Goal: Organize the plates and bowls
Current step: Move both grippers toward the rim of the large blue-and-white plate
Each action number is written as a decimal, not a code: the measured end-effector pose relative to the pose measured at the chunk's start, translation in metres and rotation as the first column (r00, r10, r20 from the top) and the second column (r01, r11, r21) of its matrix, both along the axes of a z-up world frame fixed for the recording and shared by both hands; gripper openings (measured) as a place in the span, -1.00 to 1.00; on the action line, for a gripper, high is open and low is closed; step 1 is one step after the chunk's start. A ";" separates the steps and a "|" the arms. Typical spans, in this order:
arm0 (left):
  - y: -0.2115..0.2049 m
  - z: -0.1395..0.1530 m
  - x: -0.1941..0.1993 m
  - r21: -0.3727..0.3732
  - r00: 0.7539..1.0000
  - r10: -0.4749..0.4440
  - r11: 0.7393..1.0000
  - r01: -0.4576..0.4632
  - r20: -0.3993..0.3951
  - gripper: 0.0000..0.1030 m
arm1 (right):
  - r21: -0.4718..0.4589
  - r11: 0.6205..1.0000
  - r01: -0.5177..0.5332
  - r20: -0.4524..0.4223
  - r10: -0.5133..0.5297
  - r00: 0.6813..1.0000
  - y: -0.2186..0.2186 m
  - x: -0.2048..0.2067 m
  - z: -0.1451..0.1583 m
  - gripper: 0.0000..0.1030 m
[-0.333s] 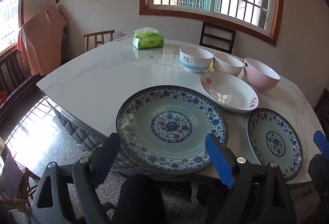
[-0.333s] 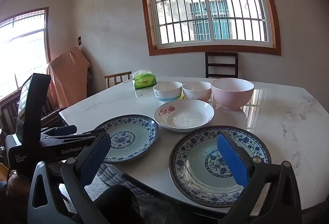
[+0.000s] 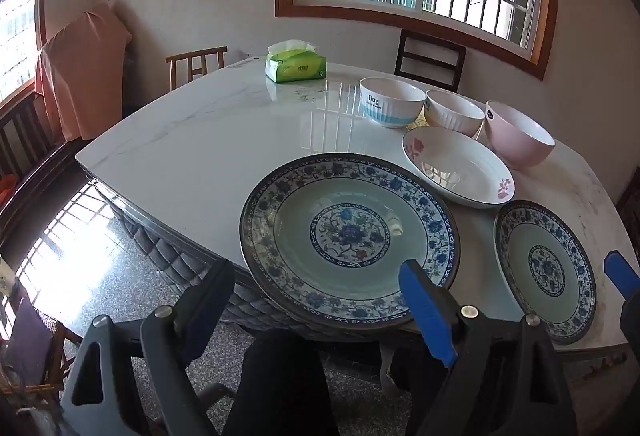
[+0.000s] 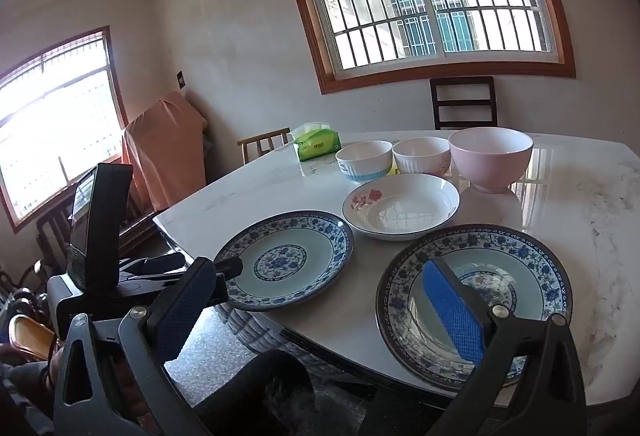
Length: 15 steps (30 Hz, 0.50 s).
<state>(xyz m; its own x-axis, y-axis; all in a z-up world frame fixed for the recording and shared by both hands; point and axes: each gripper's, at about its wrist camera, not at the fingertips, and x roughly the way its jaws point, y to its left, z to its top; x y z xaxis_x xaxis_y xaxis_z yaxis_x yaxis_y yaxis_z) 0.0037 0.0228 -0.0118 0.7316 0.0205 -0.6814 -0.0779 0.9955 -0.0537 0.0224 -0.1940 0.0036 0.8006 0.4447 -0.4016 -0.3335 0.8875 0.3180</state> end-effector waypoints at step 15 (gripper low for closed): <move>0.023 0.001 0.030 -0.016 0.998 -0.006 1.000 0.005 -0.057 0.68 | 0.019 0.994 -0.108 -0.136 0.109 0.985 0.046 0.042 0.009 0.79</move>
<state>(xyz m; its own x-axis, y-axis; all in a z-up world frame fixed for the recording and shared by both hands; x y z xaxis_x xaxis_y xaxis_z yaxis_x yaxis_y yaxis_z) 0.0340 0.0461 -0.0104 0.6918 0.0057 -0.7221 -0.0762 0.9950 -0.0651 0.0642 -0.1480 0.0129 0.6854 0.5313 -0.4980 -0.3804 0.8444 0.3773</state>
